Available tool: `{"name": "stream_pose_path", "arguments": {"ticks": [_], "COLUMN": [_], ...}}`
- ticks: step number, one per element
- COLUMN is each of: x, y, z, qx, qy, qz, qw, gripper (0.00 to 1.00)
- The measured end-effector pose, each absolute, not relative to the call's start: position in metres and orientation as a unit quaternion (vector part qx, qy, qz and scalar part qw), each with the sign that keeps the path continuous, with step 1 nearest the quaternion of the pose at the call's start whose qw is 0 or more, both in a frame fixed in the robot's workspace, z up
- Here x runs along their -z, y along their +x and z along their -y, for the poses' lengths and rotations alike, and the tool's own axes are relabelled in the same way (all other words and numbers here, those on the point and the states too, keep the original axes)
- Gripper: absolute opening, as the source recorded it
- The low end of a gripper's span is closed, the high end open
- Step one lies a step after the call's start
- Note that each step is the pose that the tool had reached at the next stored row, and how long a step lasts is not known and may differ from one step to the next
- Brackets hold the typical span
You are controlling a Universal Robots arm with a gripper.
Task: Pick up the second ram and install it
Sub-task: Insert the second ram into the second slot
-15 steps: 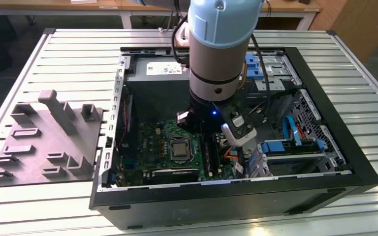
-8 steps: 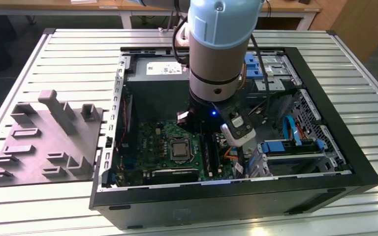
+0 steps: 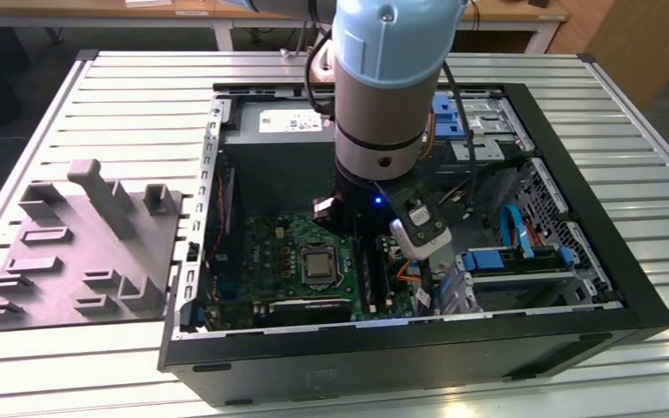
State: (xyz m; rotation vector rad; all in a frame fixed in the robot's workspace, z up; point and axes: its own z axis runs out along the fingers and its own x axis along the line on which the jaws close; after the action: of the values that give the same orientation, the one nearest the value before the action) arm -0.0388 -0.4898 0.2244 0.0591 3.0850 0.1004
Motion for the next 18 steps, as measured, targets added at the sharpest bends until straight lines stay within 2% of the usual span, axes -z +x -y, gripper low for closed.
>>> {"name": "stream_pose_path", "arguments": {"ticks": [18], "x": [-0.2292], "y": [-0.0384], "z": [0.4898], "qx": [-0.033], "qy": [0.019], "qz": [-0.999], "qw": [0.027], "gripper": [0.12]}}
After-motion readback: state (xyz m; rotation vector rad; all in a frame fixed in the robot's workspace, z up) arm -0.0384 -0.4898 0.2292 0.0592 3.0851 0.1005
